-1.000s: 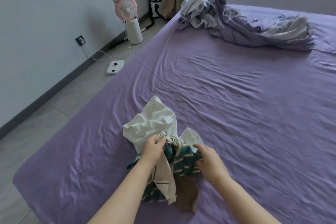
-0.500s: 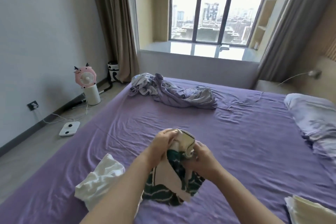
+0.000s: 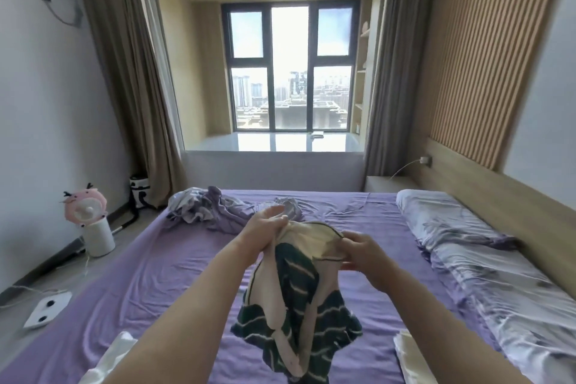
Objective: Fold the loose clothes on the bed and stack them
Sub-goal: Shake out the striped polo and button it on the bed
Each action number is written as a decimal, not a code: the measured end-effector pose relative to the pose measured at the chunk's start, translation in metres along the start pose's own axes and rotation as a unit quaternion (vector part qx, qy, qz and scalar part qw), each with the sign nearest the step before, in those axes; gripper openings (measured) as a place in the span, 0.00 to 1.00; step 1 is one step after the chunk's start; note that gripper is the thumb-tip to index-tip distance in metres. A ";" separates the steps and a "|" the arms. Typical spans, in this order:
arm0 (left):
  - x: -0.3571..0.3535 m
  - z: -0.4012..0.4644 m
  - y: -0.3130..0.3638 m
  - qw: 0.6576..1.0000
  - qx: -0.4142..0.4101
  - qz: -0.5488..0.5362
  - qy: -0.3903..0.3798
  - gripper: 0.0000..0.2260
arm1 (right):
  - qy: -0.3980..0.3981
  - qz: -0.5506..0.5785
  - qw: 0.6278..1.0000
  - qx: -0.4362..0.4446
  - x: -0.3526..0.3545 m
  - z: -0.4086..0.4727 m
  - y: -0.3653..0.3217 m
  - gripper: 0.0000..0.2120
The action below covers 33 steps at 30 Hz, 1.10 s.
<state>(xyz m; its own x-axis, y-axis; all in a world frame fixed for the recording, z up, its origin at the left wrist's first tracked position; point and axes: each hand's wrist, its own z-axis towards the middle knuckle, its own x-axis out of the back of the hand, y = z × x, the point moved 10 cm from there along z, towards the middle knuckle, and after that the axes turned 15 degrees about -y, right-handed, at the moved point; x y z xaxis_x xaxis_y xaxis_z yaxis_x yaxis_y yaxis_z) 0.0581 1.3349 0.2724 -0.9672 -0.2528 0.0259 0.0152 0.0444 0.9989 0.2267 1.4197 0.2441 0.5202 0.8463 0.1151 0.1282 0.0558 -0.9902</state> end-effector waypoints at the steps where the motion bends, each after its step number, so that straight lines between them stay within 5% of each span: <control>1: -0.011 -0.001 0.004 1.000 -0.002 -0.003 -0.008 0.15 | 0.005 0.022 1.000 -0.007 0.008 -0.009 0.002 0.11; 9: -0.069 -0.015 0.017 1.000 -0.002 -0.012 -0.019 0.07 | 0.062 0.120 0.988 -0.073 0.058 -0.059 0.026 0.09; 15: -0.100 -0.025 0.018 0.977 0.064 0.168 -0.113 0.13 | 0.038 0.135 0.988 -0.069 0.066 -0.074 0.019 0.05; 23: -0.099 -0.029 0.045 0.949 -0.025 0.313 -0.009 0.03 | 0.088 0.073 0.993 -0.035 0.074 -0.081 -0.001 0.05; 26: -0.100 -0.032 0.050 0.955 -0.044 0.292 0.002 0.08 | 0.094 -0.022 0.995 0.023 0.069 -0.081 -0.022 0.11; 29: -0.103 -0.033 0.053 0.971 -0.049 0.233 0.010 0.09 | 0.046 -0.154 0.984 0.070 0.046 -0.078 -0.041 0.06; 33: -0.105 -0.035 0.056 0.989 -0.037 0.139 0.013 0.06 | 0.063 -0.346 0.931 0.101 0.019 -0.075 -0.050 0.15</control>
<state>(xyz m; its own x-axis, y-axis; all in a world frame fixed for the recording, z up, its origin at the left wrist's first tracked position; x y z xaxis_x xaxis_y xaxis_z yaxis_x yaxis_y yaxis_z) 0.1698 1.3303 0.3266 -0.9158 -0.2660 0.3009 0.2999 0.0456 0.9529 0.2934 1.3937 0.3015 0.4686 0.5022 0.7268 0.3149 0.6737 -0.6685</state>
